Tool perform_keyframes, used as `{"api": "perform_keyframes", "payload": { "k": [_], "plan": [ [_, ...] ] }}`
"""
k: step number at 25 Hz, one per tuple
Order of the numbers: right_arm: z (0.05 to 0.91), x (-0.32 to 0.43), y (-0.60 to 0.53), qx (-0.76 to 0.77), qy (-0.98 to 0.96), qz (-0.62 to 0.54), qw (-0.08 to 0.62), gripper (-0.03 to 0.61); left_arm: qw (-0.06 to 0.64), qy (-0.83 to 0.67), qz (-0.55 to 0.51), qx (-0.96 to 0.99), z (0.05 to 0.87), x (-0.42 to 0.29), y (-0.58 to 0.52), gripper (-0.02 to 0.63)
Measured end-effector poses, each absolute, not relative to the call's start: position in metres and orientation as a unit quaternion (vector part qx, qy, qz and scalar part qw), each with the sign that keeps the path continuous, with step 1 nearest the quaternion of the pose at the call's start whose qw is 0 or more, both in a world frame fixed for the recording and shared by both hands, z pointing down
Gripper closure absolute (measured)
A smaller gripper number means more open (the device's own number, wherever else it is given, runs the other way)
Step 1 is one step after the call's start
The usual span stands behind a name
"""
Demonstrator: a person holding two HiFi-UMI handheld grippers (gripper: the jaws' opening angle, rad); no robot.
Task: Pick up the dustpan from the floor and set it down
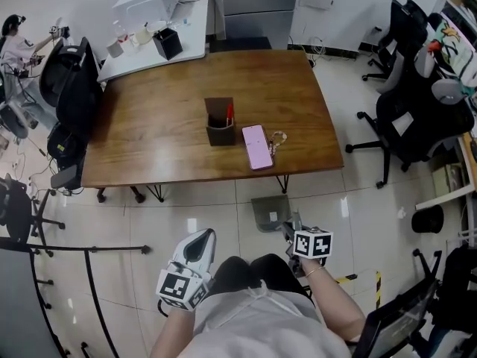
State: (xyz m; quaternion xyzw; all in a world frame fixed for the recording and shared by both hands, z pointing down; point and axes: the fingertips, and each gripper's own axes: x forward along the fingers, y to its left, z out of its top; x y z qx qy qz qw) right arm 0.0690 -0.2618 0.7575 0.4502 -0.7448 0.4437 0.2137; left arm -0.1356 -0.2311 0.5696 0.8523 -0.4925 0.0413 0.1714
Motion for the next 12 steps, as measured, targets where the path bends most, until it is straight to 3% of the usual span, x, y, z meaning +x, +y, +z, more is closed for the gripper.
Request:
{"api": "perform_keyframes", "payload": {
  "k": [7,10,11,12],
  "plan": [
    [0.789,0.068,-0.255,0.464,-0.725,0.457,0.224,0.577,0.182,-0.492,0.051,0.85,0.587,-0.14,-0.24,0.598],
    [0.802,0.085,-0.251,0.491,-0.696,0.447,0.272,0.577,0.189,-0.49,0.053,0.849,0.589,-0.139,-0.242,0.598],
    [0.807,0.089,-0.249,0.491,-0.69,0.438,0.302,0.554,0.191,-0.487,0.054,0.85,0.589,-0.137,-0.241,0.598],
    [0.81,0.09,-0.245,0.484,-0.688,0.428,0.33,0.44,0.191,-0.485,0.054,0.852,0.588,-0.136,-0.241,0.598]
  ]
}}
